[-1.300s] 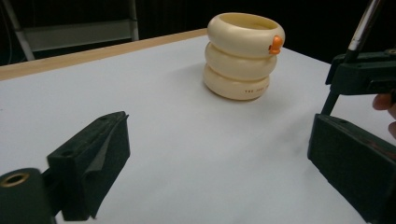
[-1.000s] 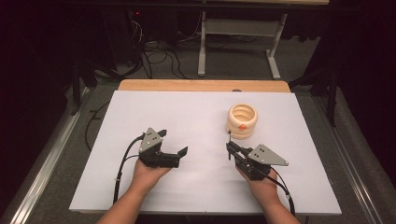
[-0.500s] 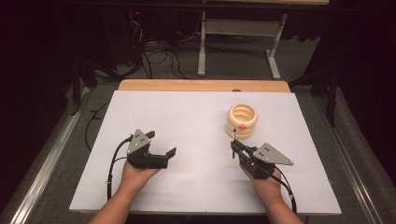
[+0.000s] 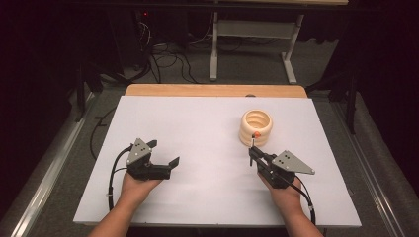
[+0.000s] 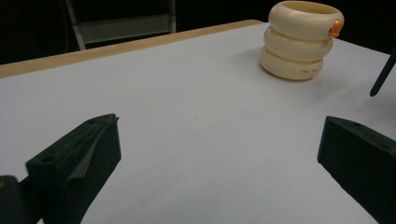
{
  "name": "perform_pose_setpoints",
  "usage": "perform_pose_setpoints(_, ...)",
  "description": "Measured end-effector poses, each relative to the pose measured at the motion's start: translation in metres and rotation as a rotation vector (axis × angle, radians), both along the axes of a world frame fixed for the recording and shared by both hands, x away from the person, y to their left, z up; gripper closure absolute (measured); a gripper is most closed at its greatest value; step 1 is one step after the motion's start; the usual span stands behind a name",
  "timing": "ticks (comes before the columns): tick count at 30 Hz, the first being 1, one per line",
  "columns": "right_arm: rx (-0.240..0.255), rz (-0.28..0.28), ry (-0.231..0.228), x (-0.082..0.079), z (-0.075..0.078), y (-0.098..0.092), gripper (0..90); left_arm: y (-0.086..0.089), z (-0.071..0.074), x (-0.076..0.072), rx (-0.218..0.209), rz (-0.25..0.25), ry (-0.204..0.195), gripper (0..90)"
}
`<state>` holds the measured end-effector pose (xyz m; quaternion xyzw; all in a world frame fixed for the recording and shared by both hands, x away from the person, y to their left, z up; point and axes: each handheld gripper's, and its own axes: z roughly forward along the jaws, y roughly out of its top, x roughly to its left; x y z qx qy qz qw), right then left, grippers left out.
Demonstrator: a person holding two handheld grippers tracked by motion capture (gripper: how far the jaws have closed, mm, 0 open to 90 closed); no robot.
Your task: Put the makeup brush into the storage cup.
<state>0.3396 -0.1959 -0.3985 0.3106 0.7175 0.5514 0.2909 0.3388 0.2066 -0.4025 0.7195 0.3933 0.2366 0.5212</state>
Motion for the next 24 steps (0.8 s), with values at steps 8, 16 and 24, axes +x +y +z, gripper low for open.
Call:
perform_pose_setpoints(8, -0.004, -0.024, 0.001, 0.002, 0.0, -0.004, 85.8, 0.011, 0.001, -0.004, -0.003, 0.03, 0.004, 0.3)
perform_pose_setpoints(16, 0.012, -0.057, -0.008, 0.005, 0.003, -0.012, 85.8, 0.007, -0.004, -0.006, 0.022, 0.014, 0.008, 0.3)
perform_pose_setpoints(24, 0.038, -0.094, -0.018, 0.014, 0.009, -0.023, 85.8, 0.006, -0.008, -0.007, 0.029, -0.001, 0.002, 0.3)
